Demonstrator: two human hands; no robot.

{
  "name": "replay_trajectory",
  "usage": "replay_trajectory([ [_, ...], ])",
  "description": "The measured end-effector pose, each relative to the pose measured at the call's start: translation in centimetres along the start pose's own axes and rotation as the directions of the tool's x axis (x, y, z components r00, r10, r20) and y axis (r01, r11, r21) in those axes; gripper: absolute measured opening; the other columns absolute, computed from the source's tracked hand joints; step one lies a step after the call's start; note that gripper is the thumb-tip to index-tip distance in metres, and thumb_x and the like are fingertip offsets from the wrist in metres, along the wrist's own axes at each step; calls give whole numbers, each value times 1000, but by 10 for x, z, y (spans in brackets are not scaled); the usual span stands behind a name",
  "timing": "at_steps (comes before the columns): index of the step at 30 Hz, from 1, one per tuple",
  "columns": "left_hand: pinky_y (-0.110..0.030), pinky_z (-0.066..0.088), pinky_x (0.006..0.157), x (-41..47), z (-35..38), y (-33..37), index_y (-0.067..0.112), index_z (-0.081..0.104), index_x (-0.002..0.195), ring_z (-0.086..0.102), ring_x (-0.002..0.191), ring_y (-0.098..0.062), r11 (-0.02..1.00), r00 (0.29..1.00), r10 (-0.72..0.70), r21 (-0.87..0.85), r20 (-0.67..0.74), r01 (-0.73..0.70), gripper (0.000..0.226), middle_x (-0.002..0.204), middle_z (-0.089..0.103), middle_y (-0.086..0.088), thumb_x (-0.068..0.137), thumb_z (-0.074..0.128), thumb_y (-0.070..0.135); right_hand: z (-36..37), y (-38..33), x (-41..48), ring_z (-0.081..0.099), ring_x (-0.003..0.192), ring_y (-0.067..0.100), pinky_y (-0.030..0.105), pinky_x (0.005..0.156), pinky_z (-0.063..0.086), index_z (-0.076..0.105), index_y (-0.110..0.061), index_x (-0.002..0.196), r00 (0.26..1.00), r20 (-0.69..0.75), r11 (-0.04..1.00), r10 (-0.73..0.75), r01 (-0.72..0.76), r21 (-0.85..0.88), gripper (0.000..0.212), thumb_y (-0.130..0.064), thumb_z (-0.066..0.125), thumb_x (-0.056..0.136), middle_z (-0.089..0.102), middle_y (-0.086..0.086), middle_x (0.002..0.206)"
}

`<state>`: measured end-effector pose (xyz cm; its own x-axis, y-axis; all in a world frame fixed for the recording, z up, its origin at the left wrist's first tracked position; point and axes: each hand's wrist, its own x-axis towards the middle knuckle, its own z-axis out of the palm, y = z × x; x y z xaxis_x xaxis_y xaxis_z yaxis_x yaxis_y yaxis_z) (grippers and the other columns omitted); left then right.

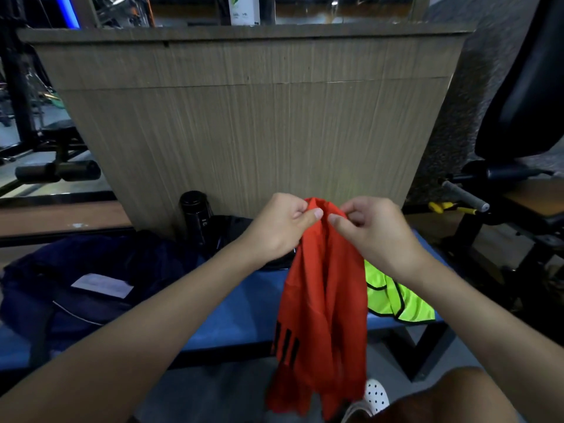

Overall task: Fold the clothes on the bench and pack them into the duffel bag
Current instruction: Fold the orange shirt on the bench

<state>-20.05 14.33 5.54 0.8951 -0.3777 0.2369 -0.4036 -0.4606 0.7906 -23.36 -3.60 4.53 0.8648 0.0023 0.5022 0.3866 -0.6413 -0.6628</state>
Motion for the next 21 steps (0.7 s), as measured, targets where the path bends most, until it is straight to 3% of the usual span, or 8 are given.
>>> replay_trajectory([
  [3, -57, 58, 73, -1, 5, 3, -18, 51, 87, 61, 66, -39, 995, 997, -7, -101, 83, 16, 47, 73, 57, -34, 93, 56, 29, 3, -4, -3, 47, 46, 0, 17, 50, 35, 67, -16, 76, 1000, 16, 999, -11, 12, -32, 14, -23, 69, 88, 63, -5, 55],
  [5, -63, 54, 76, -3, 3, 5, -18, 53, 92, 65, 76, -49, 995, 995, -4, -95, 103, 14, 52, 83, 58, -41, 87, 52, 33, 1, -5, -5, 48, 48, 0, 19, 51, 37, 67, -19, 75, 999, 36, 1000, -8, 8, -20, 15, -22, 68, 89, 63, -9, 54],
  [9, -62, 52, 74, -5, -1, 9, -15, 57, 94, 57, 70, -24, 1000, 994, 19, -26, 109, -16, 53, 82, 59, -38, 88, 51, 37, 2, -8, -3, 50, 48, 7, 21, 48, 37, 62, -18, 71, 998, -56, 999, 2, -5, -53, 19, -23, 69, 88, 63, -5, 52],
  [11, -60, 52, 69, -7, -2, 13, -13, 59, 95, 52, 69, -22, 1000, 994, 31, -10, 102, -30, 54, 81, 60, -36, 88, 51, 40, 2, -10, -1, 55, 48, 12, 26, 48, 42, 60, -13, 73, 995, -98, 999, 27, -30, -24, 20, -23, 71, 86, 65, -2, 53],
  [14, -60, 50, 63, -7, -3, 14, -12, 59, 92, 50, 68, -22, 1000, 995, 26, -4, 95, -26, 53, 70, 58, -27, 90, 49, 39, 2, -13, 0, 57, 49, 14, 31, 49, 46, 61, -13, 77, 999, -34, 1000, 15, -16, -14, 17, -22, 69, 88, 67, 0, 55],
  [17, -50, 46, 62, -9, -3, 13, -14, 55, 89, 49, 67, -23, 996, 997, -5, -87, 75, 12, 44, 68, 54, -15, 101, 51, 28, 0, -10, -2, 66, 66, 11, 36, 68, 55, 70, -15, 91, 999, 40, 997, -21, 18, 69, 10, -21, 62, 93, 72, -3, 71],
  [19, -42, 51, 68, -10, -3, 15, -8, 65, 97, 64, 71, -26, 985, 997, -40, -163, 64, 50, 31, 79, 70, -20, 100, 59, 22, -1, -8, -3, 68, 75, 9, 38, 77, 55, 73, -17, 109, 993, 95, 996, -65, 58, 69, 23, -14, 54, 95, 73, -4, 83],
  [21, -39, 58, 75, -12, -4, 16, -1, 69, 105, 74, 86, -26, 970, 997, -58, -235, 53, 69, 19, 92, 77, -13, 95, 66, 15, -3, -8, -3, 62, 74, 1, 26, 77, 51, 71, -16, 117, 985, 137, 993, -107, 99, 63, 34, -1, 51, 94, 67, -6, 84],
])
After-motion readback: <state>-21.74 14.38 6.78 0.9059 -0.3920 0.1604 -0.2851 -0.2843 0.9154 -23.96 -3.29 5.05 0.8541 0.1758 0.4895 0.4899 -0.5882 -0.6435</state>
